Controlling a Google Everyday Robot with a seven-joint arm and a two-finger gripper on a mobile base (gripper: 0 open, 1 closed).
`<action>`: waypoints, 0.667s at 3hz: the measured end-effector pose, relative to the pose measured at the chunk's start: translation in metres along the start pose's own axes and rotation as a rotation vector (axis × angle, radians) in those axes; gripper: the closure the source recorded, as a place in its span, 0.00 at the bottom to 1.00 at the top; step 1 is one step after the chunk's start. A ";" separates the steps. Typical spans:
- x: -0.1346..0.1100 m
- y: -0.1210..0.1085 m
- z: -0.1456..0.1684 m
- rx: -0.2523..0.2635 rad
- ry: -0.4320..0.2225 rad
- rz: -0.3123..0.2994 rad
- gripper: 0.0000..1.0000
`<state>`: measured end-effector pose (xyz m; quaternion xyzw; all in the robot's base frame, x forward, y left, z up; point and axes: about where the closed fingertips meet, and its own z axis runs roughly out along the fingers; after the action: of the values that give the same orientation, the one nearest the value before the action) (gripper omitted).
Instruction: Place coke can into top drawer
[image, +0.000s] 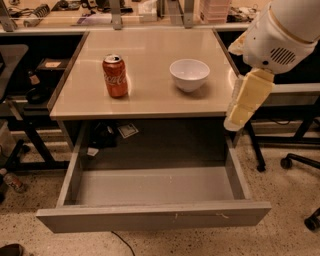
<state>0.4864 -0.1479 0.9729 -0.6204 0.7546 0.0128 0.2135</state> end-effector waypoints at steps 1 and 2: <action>-0.028 -0.003 0.026 -0.059 -0.047 -0.025 0.00; -0.029 -0.003 0.028 -0.062 -0.048 -0.026 0.00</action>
Offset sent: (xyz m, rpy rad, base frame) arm 0.0135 0.0299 -0.0119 0.0400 0.0332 0.0491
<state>0.5020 -0.1137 0.9585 -0.6360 0.7404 0.0481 0.2123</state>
